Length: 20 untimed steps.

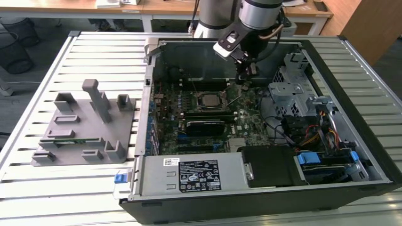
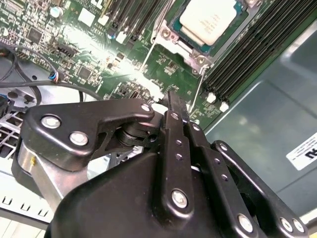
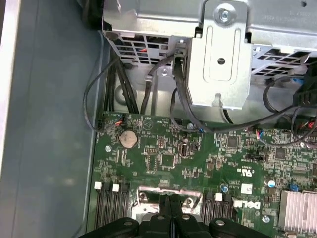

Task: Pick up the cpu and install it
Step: 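Close the cpu cover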

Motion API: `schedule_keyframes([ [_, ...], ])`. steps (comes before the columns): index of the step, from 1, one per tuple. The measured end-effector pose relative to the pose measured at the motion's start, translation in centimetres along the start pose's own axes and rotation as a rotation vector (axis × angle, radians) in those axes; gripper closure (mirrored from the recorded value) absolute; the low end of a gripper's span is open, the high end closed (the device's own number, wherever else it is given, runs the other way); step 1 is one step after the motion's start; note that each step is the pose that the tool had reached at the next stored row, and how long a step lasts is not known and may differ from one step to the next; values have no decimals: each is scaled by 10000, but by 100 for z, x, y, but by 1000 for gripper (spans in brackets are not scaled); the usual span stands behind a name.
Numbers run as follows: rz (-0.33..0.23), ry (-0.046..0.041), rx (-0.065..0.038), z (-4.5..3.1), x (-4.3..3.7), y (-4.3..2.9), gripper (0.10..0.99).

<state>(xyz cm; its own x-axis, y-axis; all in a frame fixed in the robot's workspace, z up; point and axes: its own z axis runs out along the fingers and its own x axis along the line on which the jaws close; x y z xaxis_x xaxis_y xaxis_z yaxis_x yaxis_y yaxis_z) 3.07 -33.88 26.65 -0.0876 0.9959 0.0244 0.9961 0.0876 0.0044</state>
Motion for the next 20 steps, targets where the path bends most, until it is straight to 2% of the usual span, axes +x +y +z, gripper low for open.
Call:
schedule_keyframes([
  [9, 55, -1, -1, 29, 11, 102, 980],
  [20, 95, -1, -2, 85, 25, 183, 980],
])
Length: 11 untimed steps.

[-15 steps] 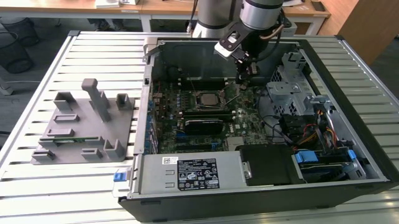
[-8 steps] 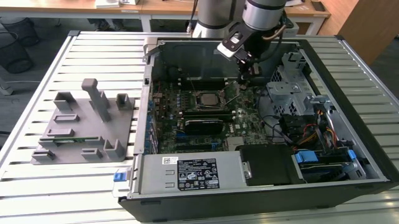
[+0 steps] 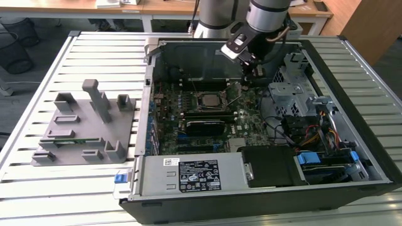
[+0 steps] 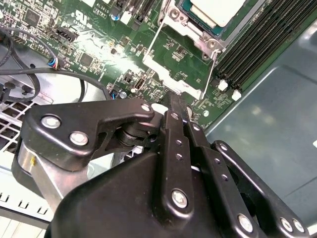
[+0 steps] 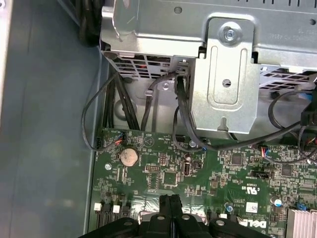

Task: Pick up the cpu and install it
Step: 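Close the cpu cover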

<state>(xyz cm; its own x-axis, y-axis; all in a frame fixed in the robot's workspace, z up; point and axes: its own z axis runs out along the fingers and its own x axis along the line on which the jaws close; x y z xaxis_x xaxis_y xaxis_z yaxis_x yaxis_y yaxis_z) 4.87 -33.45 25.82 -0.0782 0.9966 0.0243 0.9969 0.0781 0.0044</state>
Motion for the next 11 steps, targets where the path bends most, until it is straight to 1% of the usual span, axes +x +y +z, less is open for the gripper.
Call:
schedule_keyframes([
  [6, 9, -1, 0, 39, 4, 34, 980],
  [11, 11, 0, 0, 85, 3, 39, 980],
])
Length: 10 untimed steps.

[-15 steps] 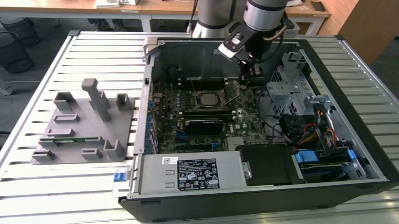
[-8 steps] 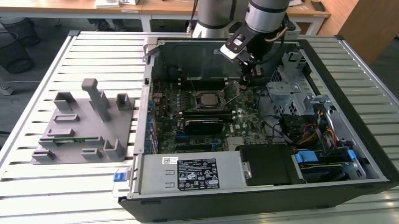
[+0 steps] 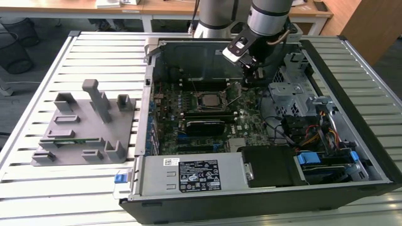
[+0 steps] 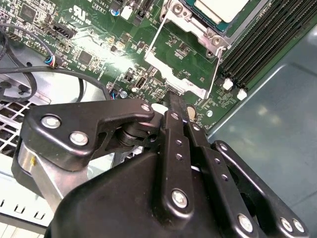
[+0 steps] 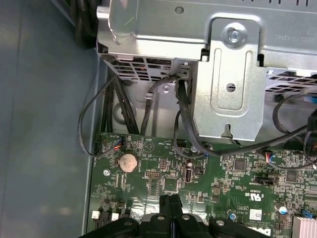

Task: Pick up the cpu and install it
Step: 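Close the cpu cover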

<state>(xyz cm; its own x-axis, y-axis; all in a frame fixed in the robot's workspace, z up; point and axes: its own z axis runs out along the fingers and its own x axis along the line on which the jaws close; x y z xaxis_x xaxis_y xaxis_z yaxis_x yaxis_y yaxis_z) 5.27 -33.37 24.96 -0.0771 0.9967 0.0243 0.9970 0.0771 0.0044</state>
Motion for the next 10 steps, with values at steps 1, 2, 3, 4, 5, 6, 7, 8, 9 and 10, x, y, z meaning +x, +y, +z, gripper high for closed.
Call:
schedule_keyframes([
  [1, 0, 1, -1, 13, 0, 0, 980],
  [2, 1, 0, 0, 24, -1, 0, 980],
  [3, 0, 0, 0, 35, -1, 0, 980],
  [4, 0, 0, 0, 44, -1, 0, 980],
  [5, 0, 0, 0, 51, -1, 0, 980],
  [6, 0, 0, 0, 55, -1, 0, 980],
  [7, 0, -1, 0, 57, -2, 0, 980],
  [8, -1, -3, 1, 58, -2, -2, 980],
  [9, 0, -2, 0, 60, -1, -6, 980],
  [10, 0, -2, 0, 61, -1, -12, 980],
])
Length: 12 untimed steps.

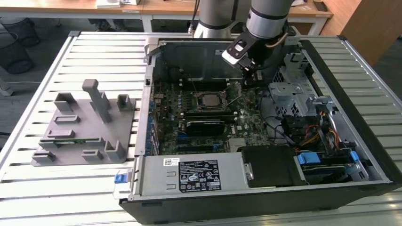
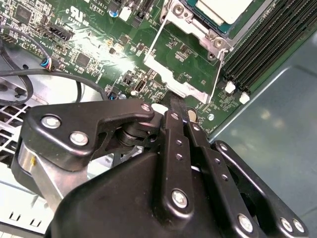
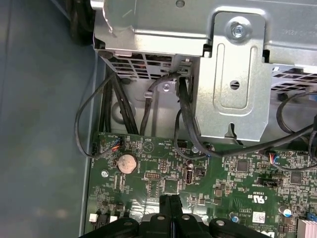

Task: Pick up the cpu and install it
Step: 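Close the cpu cover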

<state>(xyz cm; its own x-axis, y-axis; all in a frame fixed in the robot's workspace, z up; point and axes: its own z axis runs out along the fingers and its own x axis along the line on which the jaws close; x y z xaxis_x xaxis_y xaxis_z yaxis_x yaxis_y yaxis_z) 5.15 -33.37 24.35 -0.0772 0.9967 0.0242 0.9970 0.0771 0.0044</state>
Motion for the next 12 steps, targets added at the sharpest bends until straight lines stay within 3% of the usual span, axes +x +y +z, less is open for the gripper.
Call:
schedule_keyframes([
  [12, 0, 20, -2, -2, 6, -83, 980],
])
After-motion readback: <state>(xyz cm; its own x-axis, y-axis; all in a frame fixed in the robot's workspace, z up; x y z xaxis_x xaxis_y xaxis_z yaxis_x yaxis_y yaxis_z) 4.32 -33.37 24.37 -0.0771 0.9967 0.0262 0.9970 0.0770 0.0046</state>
